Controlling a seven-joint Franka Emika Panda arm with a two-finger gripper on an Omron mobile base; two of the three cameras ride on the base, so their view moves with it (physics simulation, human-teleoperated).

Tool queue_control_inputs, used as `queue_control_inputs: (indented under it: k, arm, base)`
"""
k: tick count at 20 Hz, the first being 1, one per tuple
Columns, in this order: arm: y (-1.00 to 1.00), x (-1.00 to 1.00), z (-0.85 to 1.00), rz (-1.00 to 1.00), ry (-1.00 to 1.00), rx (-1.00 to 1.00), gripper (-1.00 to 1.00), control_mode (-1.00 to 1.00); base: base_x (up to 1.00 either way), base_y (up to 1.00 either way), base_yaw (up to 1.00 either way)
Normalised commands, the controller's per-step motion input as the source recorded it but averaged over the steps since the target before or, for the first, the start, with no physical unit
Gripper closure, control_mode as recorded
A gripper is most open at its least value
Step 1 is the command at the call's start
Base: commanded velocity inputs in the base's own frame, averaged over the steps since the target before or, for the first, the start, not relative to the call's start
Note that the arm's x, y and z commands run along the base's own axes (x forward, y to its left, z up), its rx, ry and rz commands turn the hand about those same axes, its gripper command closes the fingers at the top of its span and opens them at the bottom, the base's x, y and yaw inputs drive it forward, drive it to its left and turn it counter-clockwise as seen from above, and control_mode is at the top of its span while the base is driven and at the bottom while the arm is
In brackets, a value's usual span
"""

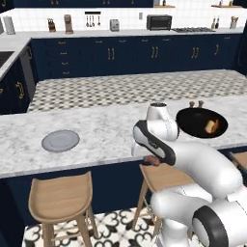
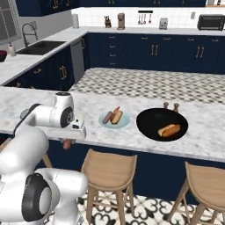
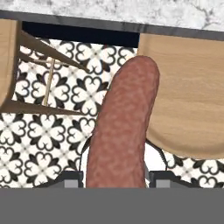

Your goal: Place one bun and one sausage from the bowl on each plate.

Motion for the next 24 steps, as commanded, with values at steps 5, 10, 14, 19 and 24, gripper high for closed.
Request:
queue_control_inputs:
  k: [5, 10, 14, 19, 24]
  arm:
    - [0.0, 0.0, 0.0, 0.0, 0.0, 0.0, 1.0, 1.0]
    - [0.0, 0.0, 0.0, 0.0, 0.0, 0.0, 1.0, 1.0]
    - [0.0, 0.0, 0.0, 0.0, 0.0, 0.0, 1.0, 1.0]
    - [0.0, 0.0, 0.0, 0.0, 0.0, 0.0, 1.0, 1.0]
    - [0.23, 0.27, 0.0, 0.09, 0.0, -0.01, 1.0, -1.0]
  base:
    - [0.17, 1.0, -0.09]
    - [0.26, 1.0, -0.15]
    - [0.28, 1.0, -0.13]
    - [0.56, 0.53, -0.06]
    - [0.43, 0.14, 0.03]
